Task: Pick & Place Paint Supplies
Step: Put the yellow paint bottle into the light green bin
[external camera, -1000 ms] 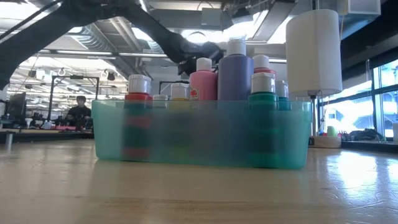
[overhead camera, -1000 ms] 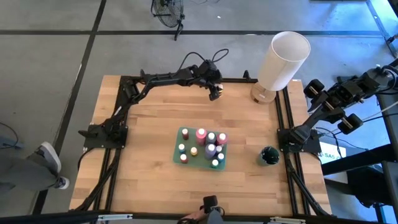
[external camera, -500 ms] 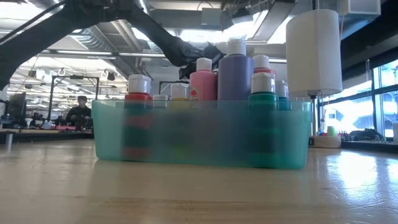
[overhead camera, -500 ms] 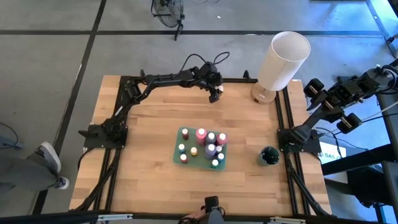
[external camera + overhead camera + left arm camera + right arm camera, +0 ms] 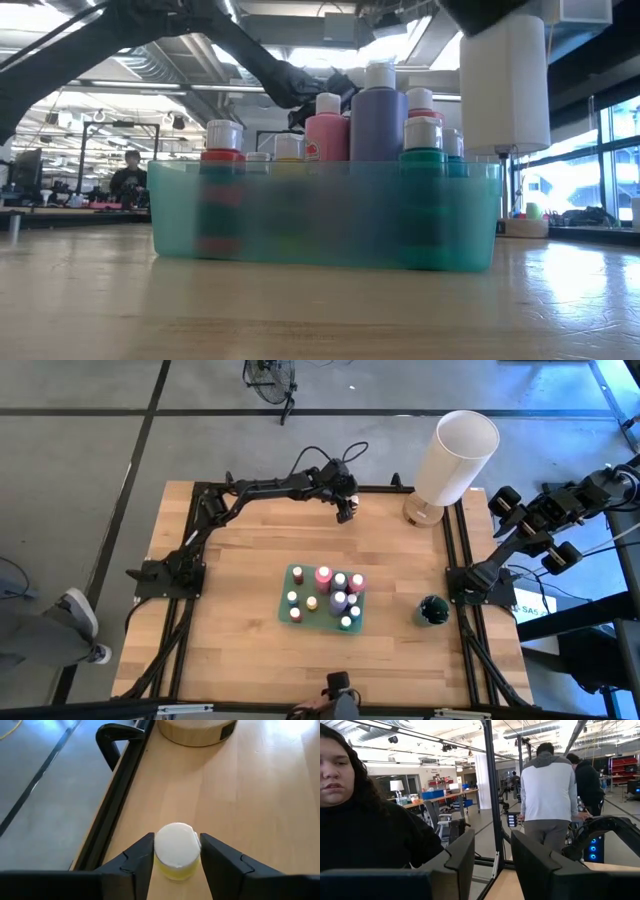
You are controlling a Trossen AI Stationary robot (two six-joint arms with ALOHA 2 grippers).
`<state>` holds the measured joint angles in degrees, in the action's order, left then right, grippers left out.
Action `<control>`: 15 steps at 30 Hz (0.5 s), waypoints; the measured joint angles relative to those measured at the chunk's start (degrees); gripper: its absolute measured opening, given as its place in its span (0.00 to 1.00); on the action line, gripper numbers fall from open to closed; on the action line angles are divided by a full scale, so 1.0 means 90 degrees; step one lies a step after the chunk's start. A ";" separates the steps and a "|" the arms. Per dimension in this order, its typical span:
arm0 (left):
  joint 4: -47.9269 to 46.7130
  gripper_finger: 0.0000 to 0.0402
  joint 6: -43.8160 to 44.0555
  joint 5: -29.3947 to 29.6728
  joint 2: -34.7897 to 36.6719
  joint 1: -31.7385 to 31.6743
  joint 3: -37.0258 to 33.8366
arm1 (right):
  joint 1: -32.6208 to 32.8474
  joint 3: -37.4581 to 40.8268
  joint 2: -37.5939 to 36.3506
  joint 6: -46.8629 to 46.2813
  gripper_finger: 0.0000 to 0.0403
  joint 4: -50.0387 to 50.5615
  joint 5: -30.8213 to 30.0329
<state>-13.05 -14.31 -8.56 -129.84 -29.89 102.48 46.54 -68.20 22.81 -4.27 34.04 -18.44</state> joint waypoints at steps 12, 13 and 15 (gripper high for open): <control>0.0040 0.30 0.0020 0.0005 -0.0128 -0.0024 0.0026 | -0.0002 0.0002 0.0000 -0.0002 0.32 -0.0002 0.0000; 0.0005 0.30 0.0020 0.0005 -0.0128 -0.0024 0.0039 | -0.0002 0.0002 0.0000 -0.0002 0.32 -0.0001 0.0000; -0.0001 0.29 0.0023 0.0011 -0.0128 -0.0024 0.0041 | -0.0002 0.0002 0.0000 -0.0002 0.32 0.0001 0.0000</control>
<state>-13.06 -14.10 -8.46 -131.00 -30.11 102.85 46.52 -68.18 22.81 -4.29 34.05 -18.44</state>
